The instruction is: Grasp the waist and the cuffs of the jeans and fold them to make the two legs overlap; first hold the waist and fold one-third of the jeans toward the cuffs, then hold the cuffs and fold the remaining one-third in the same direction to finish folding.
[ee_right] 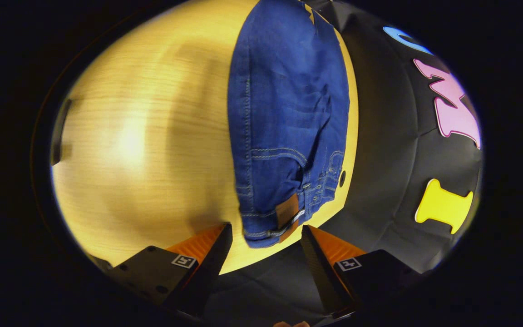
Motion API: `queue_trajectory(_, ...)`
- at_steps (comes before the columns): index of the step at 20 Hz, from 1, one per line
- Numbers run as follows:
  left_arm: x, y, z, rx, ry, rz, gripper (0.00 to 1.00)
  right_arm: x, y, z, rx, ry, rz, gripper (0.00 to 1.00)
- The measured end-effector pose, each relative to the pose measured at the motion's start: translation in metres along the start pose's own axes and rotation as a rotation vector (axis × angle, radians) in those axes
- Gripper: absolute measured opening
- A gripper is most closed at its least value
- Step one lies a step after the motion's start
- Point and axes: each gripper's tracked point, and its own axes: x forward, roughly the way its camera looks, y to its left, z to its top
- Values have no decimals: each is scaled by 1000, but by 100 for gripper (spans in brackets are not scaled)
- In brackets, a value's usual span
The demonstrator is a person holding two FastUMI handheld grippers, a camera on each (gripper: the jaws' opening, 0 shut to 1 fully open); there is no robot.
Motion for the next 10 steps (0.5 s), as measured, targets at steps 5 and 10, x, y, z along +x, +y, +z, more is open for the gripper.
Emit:
queue_trajectory(5,3,2,0,-10,10,45,6,27,-23,10,-29,-37,-66,95)
queue_trajectory(10,5,3,0,-35,3,87,6,46,-29,15,-53,-20,-104,82)
